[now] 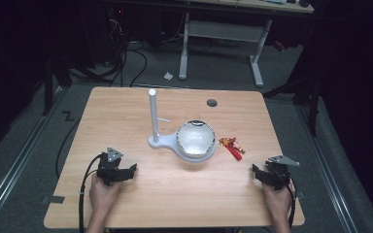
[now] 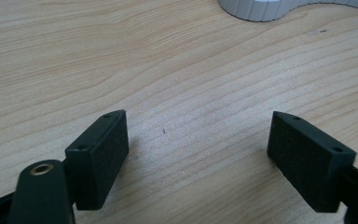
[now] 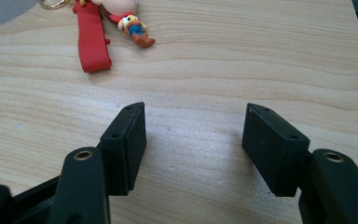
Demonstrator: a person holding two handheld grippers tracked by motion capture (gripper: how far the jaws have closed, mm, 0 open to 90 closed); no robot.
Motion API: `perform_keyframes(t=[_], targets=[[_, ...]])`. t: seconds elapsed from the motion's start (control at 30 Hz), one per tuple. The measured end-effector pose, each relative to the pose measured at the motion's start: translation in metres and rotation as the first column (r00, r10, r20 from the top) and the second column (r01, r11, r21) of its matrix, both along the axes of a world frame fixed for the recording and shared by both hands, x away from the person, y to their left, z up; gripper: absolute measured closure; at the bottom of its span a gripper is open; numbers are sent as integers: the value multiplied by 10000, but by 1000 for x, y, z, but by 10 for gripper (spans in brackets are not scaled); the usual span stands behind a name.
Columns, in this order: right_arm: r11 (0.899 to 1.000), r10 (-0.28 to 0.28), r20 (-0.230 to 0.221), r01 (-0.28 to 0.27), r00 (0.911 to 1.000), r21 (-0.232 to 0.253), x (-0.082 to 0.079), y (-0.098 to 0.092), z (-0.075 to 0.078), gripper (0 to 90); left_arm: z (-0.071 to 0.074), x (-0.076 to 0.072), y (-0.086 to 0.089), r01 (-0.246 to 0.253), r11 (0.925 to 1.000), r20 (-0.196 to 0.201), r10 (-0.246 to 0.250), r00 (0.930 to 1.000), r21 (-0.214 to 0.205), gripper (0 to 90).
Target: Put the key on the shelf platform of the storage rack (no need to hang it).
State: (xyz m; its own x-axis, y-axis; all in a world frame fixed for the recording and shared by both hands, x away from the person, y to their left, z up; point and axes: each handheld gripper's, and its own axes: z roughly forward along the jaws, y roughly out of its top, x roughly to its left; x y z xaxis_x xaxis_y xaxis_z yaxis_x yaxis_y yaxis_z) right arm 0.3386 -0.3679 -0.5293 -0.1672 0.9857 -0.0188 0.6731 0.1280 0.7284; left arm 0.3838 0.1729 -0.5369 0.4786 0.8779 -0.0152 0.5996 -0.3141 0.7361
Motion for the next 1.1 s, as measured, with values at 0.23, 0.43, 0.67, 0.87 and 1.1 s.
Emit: perform_keyframes(t=[0.23,0.43,0.67,0.87,1.1], targets=[[10000,4,-1,-4,10000,1,0,0,0,398,0,0,0,1,10000,0,-1,10000,-7,210],[10000,-15,5,15,10000,-9,0,0,0,390,0,0,0,3,10000,-6,-3,10000,-14,210],[9995,-316,-93,315,9995,-19,1,-1,0,306,0,0,0,1,10000,-7,-2,10000,-24,211],[9992,-401,-76,401,9992,9,1,0,0,300,0,0,0,1,10000,-9,-1,10000,-25,211],[9991,-422,-75,422,9991,4,1,1,0,301,0,0,0,8,10000,-14,-8,10000,-27,210]])
